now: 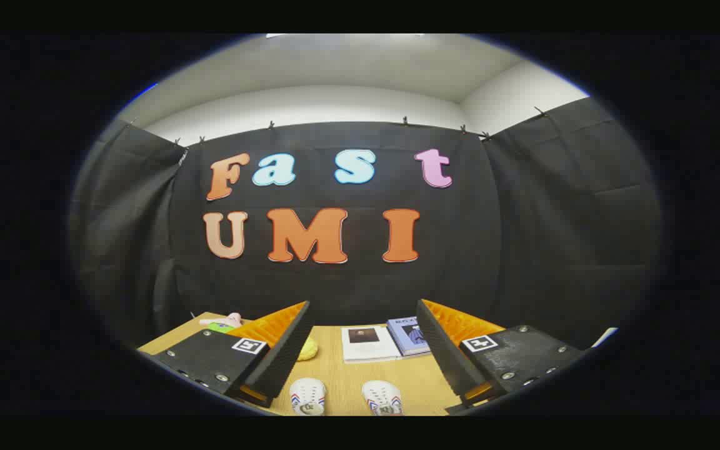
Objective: Open the storage box then place both shoes into the box .Put the left shoe in first, then the right shoe, with the right side of both shoes facing outward in a uniform manner.
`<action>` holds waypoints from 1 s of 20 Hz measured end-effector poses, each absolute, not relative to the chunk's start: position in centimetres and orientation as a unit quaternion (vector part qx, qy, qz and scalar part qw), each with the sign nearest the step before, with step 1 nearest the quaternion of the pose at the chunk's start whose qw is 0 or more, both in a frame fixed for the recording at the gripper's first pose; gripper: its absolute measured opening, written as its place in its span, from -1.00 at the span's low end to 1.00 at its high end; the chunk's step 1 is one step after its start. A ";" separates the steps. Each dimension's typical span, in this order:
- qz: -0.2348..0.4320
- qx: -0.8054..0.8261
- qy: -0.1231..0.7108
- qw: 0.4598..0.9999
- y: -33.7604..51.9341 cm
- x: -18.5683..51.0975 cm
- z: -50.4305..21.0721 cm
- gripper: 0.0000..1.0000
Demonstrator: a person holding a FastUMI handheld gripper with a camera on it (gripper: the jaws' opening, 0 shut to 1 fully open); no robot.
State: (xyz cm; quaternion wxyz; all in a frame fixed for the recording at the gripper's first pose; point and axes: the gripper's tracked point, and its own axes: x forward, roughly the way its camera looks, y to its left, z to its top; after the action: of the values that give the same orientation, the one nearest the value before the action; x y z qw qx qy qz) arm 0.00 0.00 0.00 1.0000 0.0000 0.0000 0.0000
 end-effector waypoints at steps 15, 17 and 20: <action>-0.012 -0.005 0.002 1.000 0.0 0.3 0.9 0.96; -0.012 -0.004 0.004 1.000 0.1 0.2 0.7 0.96; -0.012 -0.002 0.007 1.000 0.0 0.2 0.4 0.96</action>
State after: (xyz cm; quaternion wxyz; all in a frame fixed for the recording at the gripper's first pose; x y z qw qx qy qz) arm 0.22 -0.01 0.38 0.9999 -0.0018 0.0068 -0.0120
